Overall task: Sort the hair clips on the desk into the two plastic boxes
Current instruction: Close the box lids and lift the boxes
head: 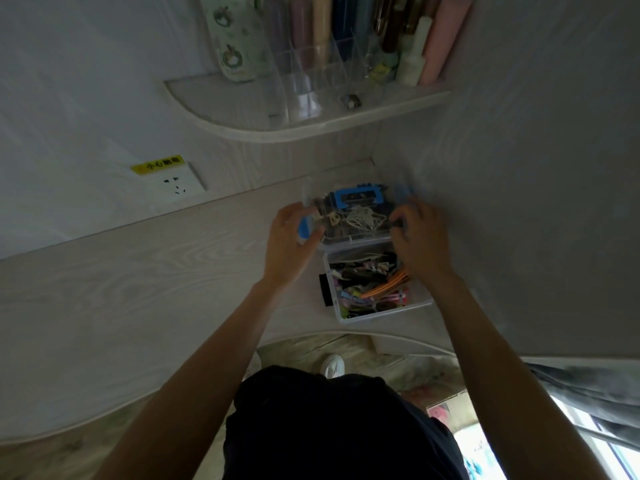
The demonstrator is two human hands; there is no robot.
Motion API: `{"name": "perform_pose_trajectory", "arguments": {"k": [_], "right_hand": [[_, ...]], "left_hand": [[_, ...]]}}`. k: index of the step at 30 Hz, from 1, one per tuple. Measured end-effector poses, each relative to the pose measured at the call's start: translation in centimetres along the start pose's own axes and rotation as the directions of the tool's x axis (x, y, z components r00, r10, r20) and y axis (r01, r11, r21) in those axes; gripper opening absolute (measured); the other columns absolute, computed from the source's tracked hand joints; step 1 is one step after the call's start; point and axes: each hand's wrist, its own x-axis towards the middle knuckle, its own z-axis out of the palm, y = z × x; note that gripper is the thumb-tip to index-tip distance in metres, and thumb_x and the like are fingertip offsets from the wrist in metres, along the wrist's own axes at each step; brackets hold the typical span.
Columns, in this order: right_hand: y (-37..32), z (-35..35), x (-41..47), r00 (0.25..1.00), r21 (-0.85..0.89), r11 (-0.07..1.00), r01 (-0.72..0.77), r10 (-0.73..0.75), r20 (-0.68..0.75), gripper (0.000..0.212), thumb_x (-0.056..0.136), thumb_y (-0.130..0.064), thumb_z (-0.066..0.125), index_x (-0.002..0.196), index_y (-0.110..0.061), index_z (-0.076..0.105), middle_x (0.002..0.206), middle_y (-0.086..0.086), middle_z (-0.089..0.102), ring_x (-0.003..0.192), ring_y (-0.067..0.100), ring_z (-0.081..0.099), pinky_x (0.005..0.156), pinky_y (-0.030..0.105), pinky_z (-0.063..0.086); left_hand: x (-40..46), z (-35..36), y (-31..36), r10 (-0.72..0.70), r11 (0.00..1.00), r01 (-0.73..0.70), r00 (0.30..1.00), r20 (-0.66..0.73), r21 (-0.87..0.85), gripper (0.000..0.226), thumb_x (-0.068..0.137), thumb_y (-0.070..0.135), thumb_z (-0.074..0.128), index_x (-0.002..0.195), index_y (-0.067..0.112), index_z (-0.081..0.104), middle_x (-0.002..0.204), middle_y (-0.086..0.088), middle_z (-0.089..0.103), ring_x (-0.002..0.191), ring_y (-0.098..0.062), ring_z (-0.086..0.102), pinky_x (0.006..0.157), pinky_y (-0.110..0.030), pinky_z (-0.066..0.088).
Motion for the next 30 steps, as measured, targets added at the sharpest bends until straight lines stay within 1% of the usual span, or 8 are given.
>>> {"name": "perform_pose_trajectory", "arguments": {"k": [3, 6, 12, 15, 18, 25, 28, 30], "right_hand": [[-0.3, -0.1, 1.6, 0.999, -0.035, 0.999, -0.039, 0.038, -0.035, 0.031, 0.089, -0.016, 0.049, 0.118, -0.005, 0.053, 0.131, 0.022, 0.048, 0.12, 0.039, 0.043, 0.098, 0.045, 0.037], [-0.1, 0.4, 3.2, 0.993, -0.08, 0.994, -0.078, 0.084, 0.079, 0.042, 0.095, -0.015, 0.046, 0.135, -0.003, 0.04, 0.142, 0.021, 0.039, 0.127, 0.037, 0.039, 0.105, 0.044, 0.035], [0.5, 1.3, 3.6, 0.985, -0.082, 0.995, -0.063, 0.075, 0.157, 0.046, 0.097, -0.015, 0.041, 0.141, -0.006, 0.033, 0.151, 0.017, 0.029, 0.135, 0.035, 0.033, 0.111, 0.042, 0.032], [0.2, 1.6, 3.4, 0.982, -0.099, 0.992, -0.081, 0.096, 0.161, 0.046, 0.098, -0.015, 0.04, 0.142, -0.008, 0.031, 0.153, 0.015, 0.025, 0.136, 0.034, 0.032, 0.11, 0.04, 0.031], [0.2, 1.6, 3.6, 0.98, -0.114, 0.989, -0.09, 0.108, 0.164, 0.046, 0.098, -0.018, 0.039, 0.143, -0.012, 0.031, 0.153, 0.012, 0.024, 0.135, 0.033, 0.033, 0.109, 0.042, 0.033], [0.4, 2.0, 2.1, 0.993, 0.163, 0.983, -0.09, 0.076, 0.091, 0.042, 0.096, -0.008, 0.04, 0.138, -0.01, 0.04, 0.149, 0.012, 0.035, 0.136, 0.028, 0.034, 0.112, 0.034, 0.027], [0.4, 2.4, 2.1, 0.98, 0.146, 0.973, -0.18, 0.191, -0.058, 0.048, 0.09, -0.018, 0.057, 0.133, -0.005, 0.043, 0.139, 0.02, 0.043, 0.127, 0.035, 0.04, 0.107, 0.041, 0.033], [0.2, 2.1, 2.5, 0.957, 0.234, 0.935, -0.267, 0.286, -0.051, 0.061, 0.084, -0.028, 0.065, 0.134, -0.005, 0.04, 0.136, 0.019, 0.045, 0.125, 0.033, 0.043, 0.104, 0.04, 0.036]], "left_hand": [[1.1, 0.2, -0.1, -0.16, 0.987, 0.159, 0.986, -0.042, -0.018, 0.049, 0.086, 0.024, 0.063, 0.131, 0.014, 0.047, 0.133, -0.011, 0.044, 0.118, -0.022, 0.05, 0.096, -0.041, 0.049], [2.2, 0.5, 0.0, -0.25, 0.968, 0.25, 0.968, 0.003, 0.021, 0.054, 0.087, 0.025, 0.062, 0.136, 0.014, 0.042, 0.136, -0.012, 0.044, 0.116, -0.023, 0.053, 0.096, -0.031, 0.045], [2.2, 0.7, -0.6, -0.27, 0.962, 0.271, 0.962, 0.042, -0.021, 0.053, 0.083, 0.025, 0.066, 0.131, 0.014, 0.048, 0.124, -0.011, 0.056, 0.105, -0.022, 0.059, 0.09, -0.041, 0.052], [1.9, 0.8, -0.6, -0.263, 0.963, 0.264, 0.964, 0.021, -0.048, 0.048, 0.083, 0.023, 0.065, 0.128, 0.014, 0.051, 0.12, -0.011, 0.059, 0.096, -0.019, 0.062, 0.08, -0.033, 0.054], [2.3, 0.8, -0.6, -0.279, 0.959, 0.278, 0.96, -0.01, -0.055, 0.045, 0.081, 0.021, 0.067, 0.124, 0.015, 0.053, 0.116, -0.009, 0.061, 0.093, -0.017, 0.061, 0.073, -0.023, 0.046], [2.7, -0.7, -1.0, -0.279, 0.959, 0.283, 0.954, -0.112, 0.014, 0.053, 0.08, 0.026, 0.07, 0.129, 0.017, 0.051, 0.128, -0.005, 0.057, 0.112, -0.018, 0.054, 0.084, -0.022, 0.04], [2.6, -1.2, -1.4, -0.343, 0.937, 0.348, 0.931, -0.124, 0.018, 0.065, 0.078, 0.031, 0.071, 0.135, 0.021, 0.042, 0.136, -0.005, 0.048, 0.119, -0.021, 0.05, 0.092, -0.033, 0.043], [2.3, -1.3, -1.6, -0.393, 0.919, 0.395, 0.911, -0.124, -0.013, 0.071, 0.078, 0.033, 0.071, 0.139, 0.021, 0.036, 0.138, -0.005, 0.047, 0.119, -0.02, 0.051, 0.094, -0.036, 0.046]]}}
